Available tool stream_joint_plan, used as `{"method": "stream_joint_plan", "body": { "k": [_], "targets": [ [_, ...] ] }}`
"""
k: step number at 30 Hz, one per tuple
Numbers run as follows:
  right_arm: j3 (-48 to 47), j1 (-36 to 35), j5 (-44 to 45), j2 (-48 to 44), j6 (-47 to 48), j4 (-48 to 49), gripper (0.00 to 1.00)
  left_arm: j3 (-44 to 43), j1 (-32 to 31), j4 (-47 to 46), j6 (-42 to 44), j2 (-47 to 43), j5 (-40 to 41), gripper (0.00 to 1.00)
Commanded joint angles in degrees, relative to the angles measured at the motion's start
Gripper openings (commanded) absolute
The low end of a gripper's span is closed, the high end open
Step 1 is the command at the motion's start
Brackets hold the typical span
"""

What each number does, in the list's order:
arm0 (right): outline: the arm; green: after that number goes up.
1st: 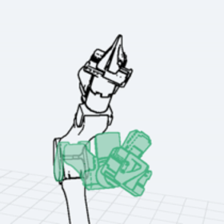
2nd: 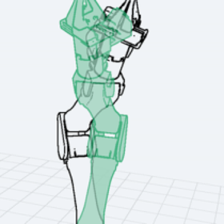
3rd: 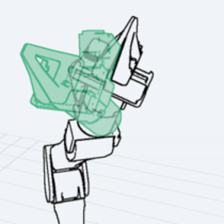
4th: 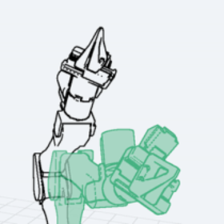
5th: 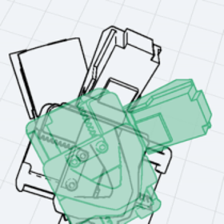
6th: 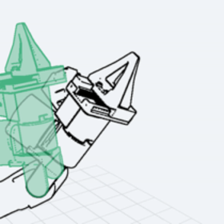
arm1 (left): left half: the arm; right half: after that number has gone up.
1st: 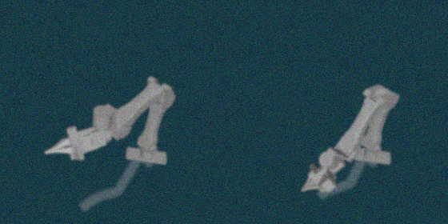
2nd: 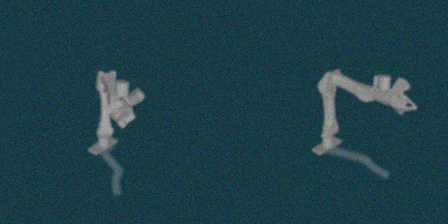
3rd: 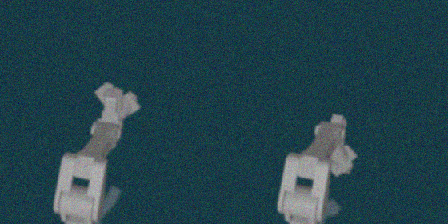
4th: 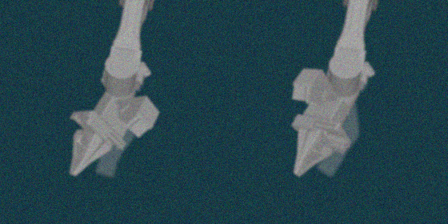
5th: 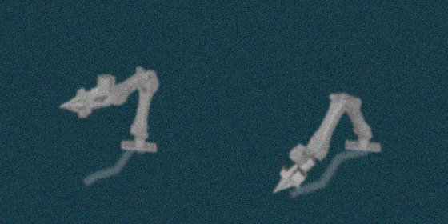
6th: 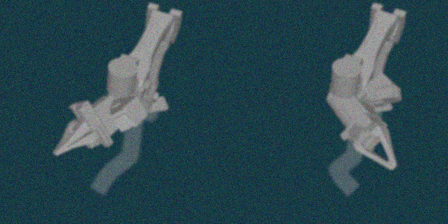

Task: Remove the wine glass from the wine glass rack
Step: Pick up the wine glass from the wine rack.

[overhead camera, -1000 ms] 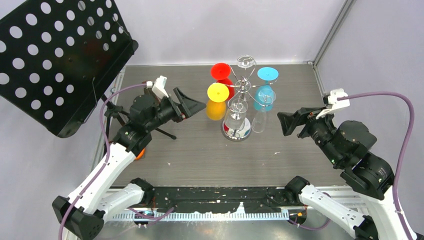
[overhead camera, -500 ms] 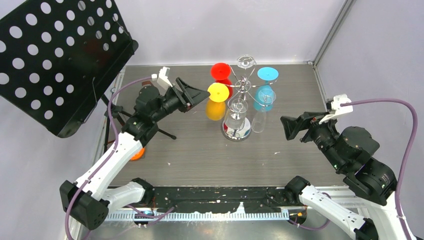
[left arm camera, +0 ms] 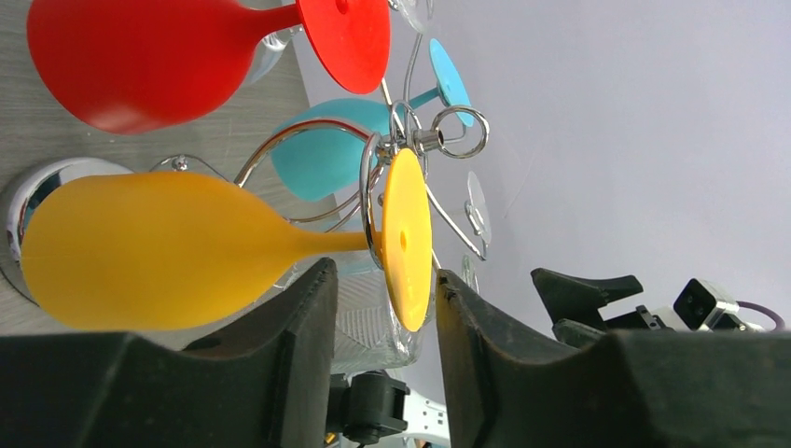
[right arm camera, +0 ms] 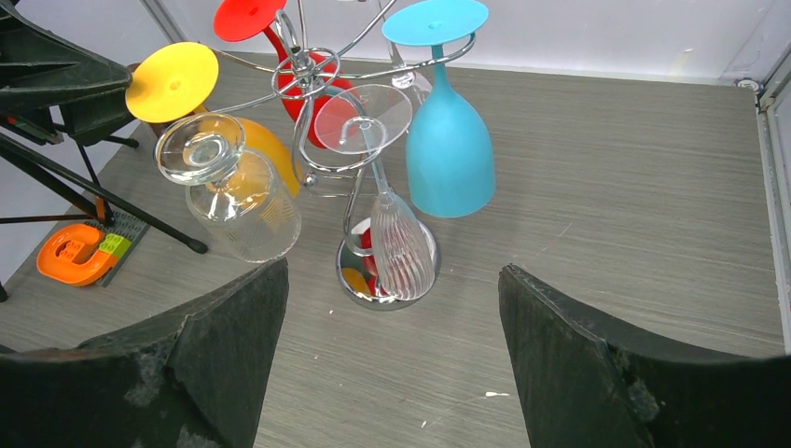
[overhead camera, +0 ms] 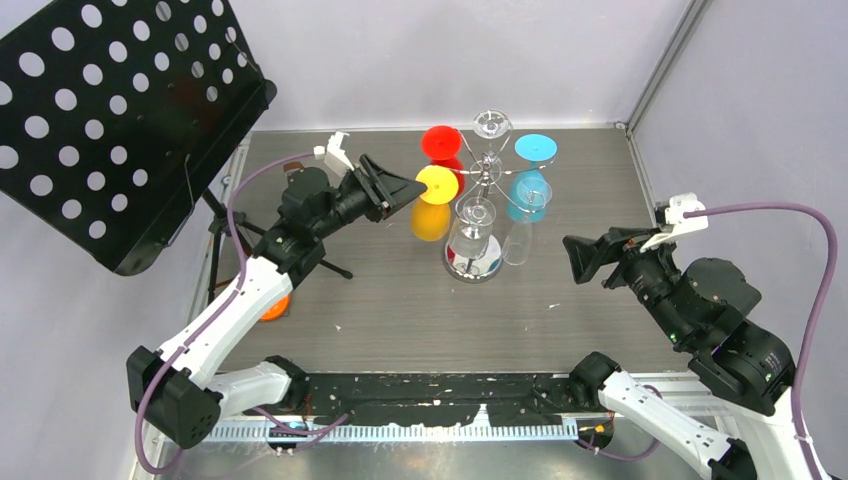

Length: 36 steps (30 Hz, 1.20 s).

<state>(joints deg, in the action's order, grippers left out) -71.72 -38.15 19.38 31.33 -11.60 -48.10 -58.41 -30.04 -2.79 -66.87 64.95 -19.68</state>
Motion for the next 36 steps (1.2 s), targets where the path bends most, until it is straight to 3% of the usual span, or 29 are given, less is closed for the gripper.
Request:
{"method": "stream_joint_plan", "body": {
  "k": [1, 14, 20, 36],
  "targets": [
    [0.46, -0.30, 0.85, -0.96, -0.95, 1.34, 0.89, -2.85, -0.69, -2.98, -0.09, 0.65, -1.04, 0.39],
    [1.17, -0.34, 0.72, -1.93, -1.49, 1.34, 0.89, -3.46, -1.24, -2.76, -0.06, 0.29, -1.11, 0.16],
    [1.30, -0.34, 0.52, -2.17, -1.83, 1.29, 0.88, -3.63, -1.25, -2.67, -0.25, -0.30, -1.54, 0.00],
    [0.73, -0.34, 0.70, -2.70, -2.85, 0.60, 0.88, -7.94, -1.24, -0.78, -1.00, -0.84, -2.13, 0.00]
  ]
}}
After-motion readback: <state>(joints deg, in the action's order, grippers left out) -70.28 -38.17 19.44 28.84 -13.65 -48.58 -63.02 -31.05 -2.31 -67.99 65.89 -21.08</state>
